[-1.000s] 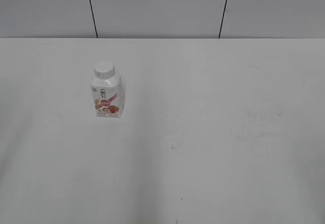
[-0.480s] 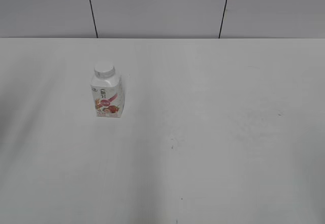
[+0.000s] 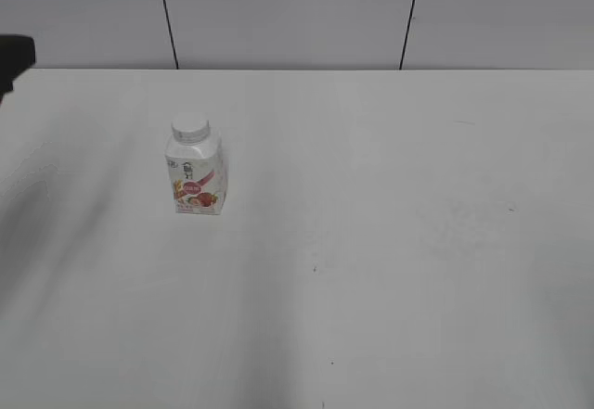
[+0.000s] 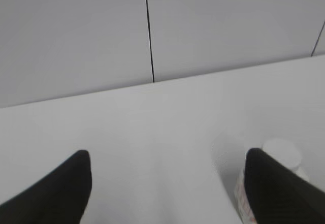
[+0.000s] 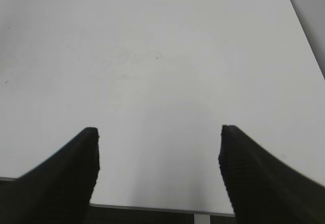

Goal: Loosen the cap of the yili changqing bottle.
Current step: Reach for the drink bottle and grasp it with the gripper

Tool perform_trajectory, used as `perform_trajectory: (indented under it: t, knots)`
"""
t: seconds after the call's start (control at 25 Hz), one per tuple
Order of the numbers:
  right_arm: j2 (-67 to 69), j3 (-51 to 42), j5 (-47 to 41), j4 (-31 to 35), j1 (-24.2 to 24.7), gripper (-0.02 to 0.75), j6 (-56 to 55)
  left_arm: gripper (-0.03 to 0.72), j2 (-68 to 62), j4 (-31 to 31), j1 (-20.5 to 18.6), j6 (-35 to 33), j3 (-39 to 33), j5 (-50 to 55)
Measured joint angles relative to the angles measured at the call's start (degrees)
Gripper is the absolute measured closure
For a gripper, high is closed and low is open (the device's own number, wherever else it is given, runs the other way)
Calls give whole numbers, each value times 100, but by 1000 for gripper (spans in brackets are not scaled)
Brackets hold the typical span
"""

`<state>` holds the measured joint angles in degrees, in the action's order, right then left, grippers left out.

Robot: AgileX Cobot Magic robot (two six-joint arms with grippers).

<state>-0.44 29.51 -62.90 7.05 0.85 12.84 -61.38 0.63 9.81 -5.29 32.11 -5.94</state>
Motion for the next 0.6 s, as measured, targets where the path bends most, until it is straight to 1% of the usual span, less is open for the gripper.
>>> perform_trajectory:
  t: [0.12,0.2,0.36,0.48,0.6]
  knots:
    - [0,0,0,0,0,156,0,126,-277,1053,-36,977,-336,-386]
    - [0,0,0,0,0,156,0,126,-520,1902,-132,1848,-484,-679]
    - [0,0,0,0,0,156,0,126,-1036,3437,-395,3362,-519,-1637]
    - [0,0,0,0,0,156,0,126,-1510,4256,-655,3927,-519,-2394]
    - [0,0,0,0,0,156,0,126,-2027,5020,-953,4092,-519,-2923]
